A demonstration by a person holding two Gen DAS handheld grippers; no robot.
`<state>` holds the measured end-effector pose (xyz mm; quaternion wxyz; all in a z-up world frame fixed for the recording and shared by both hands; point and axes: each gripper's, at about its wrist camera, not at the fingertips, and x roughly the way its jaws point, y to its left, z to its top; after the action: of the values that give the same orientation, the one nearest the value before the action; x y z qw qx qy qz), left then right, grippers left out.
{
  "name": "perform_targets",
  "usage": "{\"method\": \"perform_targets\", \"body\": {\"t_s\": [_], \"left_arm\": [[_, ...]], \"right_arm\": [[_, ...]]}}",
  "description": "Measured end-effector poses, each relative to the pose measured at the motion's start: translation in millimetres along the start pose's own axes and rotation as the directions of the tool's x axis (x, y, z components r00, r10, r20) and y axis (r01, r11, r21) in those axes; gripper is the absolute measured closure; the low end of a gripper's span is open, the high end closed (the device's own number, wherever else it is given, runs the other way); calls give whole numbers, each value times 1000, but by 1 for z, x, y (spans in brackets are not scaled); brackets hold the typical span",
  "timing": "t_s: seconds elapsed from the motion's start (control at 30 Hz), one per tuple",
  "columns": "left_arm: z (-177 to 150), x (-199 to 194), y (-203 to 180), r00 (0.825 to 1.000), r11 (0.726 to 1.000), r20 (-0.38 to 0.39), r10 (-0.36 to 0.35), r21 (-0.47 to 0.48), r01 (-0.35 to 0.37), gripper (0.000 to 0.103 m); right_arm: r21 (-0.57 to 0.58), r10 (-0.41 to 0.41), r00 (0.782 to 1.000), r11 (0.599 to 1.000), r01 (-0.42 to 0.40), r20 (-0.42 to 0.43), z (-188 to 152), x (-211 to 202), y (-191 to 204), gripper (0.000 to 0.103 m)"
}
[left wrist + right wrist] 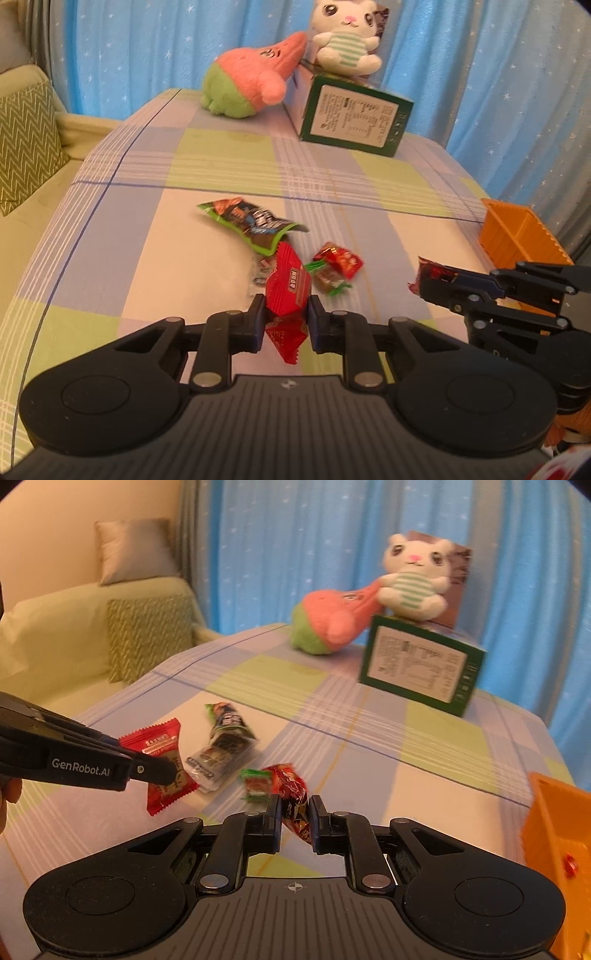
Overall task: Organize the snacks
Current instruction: 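Carry both candies over the orange tray and open both tools to drop them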
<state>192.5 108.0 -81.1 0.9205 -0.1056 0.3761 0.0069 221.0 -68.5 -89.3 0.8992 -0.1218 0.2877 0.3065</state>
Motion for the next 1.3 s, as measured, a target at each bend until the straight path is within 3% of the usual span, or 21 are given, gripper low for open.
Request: {"method": "perform_targets", "body": {"t_s": [0.27, 0.67, 1.3], "left_arm": [[-2, -35, -33, 1000, 1000, 24, -18, 6, 17, 83], [-7, -73, -105, 995, 994, 45, -91, 60, 89, 83], [-6, -88, -191, 982, 968, 37, -185, 179, 176, 83]], "right_arm": [[140, -59, 998, 988, 59, -4, -3, -49, -25, 88], [247, -166, 986, 956, 156, 17, -9, -122, -49, 88], [355, -305, 952, 891, 282, 8, -35, -198, -105, 88]]}}
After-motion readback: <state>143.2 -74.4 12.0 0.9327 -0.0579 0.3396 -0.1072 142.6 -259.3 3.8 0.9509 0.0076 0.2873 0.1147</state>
